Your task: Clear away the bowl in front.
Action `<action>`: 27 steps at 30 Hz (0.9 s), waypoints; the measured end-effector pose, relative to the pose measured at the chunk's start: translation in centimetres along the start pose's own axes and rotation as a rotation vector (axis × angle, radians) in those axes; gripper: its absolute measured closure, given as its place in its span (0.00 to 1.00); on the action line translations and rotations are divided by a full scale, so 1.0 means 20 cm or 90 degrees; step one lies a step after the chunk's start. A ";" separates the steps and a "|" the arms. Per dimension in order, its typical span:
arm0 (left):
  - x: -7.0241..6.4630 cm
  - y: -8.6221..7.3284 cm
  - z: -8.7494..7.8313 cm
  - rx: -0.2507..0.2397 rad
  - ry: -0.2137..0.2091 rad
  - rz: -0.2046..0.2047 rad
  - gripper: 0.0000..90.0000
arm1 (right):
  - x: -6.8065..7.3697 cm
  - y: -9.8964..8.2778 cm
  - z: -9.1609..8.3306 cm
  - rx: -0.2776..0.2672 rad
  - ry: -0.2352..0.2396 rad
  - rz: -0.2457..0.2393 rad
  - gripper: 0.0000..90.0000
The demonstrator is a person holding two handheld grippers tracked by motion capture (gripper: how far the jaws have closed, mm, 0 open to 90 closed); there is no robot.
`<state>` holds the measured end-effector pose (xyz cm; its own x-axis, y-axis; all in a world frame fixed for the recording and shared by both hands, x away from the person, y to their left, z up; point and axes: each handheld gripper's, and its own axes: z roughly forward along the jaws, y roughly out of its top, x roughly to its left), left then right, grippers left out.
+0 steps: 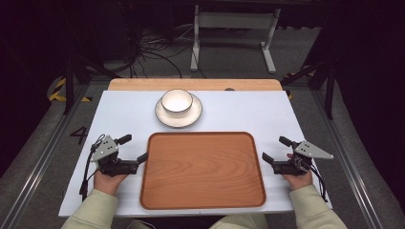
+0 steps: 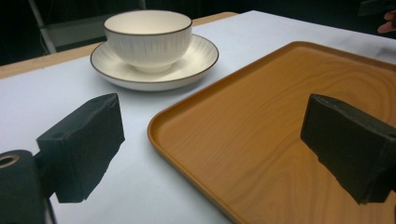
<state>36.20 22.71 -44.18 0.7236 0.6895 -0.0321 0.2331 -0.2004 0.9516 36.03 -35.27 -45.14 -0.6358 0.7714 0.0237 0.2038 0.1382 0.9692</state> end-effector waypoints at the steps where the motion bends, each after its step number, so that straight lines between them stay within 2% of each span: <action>1: 0.00 0.01 0.00 -0.005 -0.002 -0.003 0.08 | 0.00 0.00 0.00 0.000 0.000 0.000 0.00; 9: -0.01 0.08 -0.03 -0.007 -0.008 -0.006 0.08 | 0.00 0.00 0.00 0.003 -0.001 0.002 0.00; 14: -0.01 0.11 -0.05 -0.018 -0.018 -0.013 0.08 | 0.00 0.00 0.00 0.005 -0.003 0.002 0.00; 27: -0.01 0.17 -0.06 -0.029 -0.016 -0.020 0.08 | 0.00 0.00 0.00 0.005 -0.004 0.003 0.00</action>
<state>36.16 22.72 -40.69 0.7332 0.6765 -0.0688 0.2264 -0.1475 0.9628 36.06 -35.20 -45.19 -0.6306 0.7756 0.0271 0.2127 0.1392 0.9672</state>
